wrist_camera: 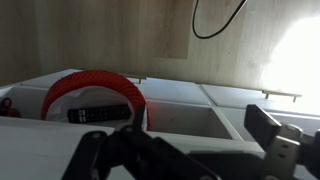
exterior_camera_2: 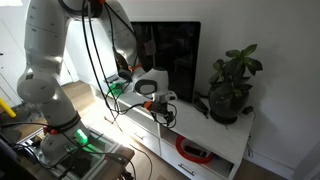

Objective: Put the orange hat on top of the tv stand and take the remote control out of it

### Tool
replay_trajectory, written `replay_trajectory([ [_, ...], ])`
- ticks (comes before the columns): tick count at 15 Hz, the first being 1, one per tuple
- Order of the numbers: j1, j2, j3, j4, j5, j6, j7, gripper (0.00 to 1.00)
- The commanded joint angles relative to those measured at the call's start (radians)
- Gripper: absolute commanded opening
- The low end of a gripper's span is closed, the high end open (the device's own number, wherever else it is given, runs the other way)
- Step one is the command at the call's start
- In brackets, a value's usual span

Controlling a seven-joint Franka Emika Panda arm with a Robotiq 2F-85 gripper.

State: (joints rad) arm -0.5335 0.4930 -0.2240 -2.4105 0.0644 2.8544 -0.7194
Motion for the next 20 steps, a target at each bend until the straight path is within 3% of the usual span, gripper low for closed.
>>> replay_trajectory([
  [1, -0.095, 0.181, 0.052, 0.134, -0.034, 0.049, -0.021, 1.00],
  [12, -0.458, 0.519, 0.268, 0.359, -0.188, 0.229, -0.103, 1.00],
  [15, -0.503, 0.583, 0.287, 0.406, -0.216, 0.289, -0.066, 1.00],
  [16, -0.469, 0.533, 0.261, 0.361, -0.225, 0.251, -0.046, 1.00],
  [20, -0.476, 0.547, 0.264, 0.371, -0.240, 0.257, -0.036, 1.00],
])
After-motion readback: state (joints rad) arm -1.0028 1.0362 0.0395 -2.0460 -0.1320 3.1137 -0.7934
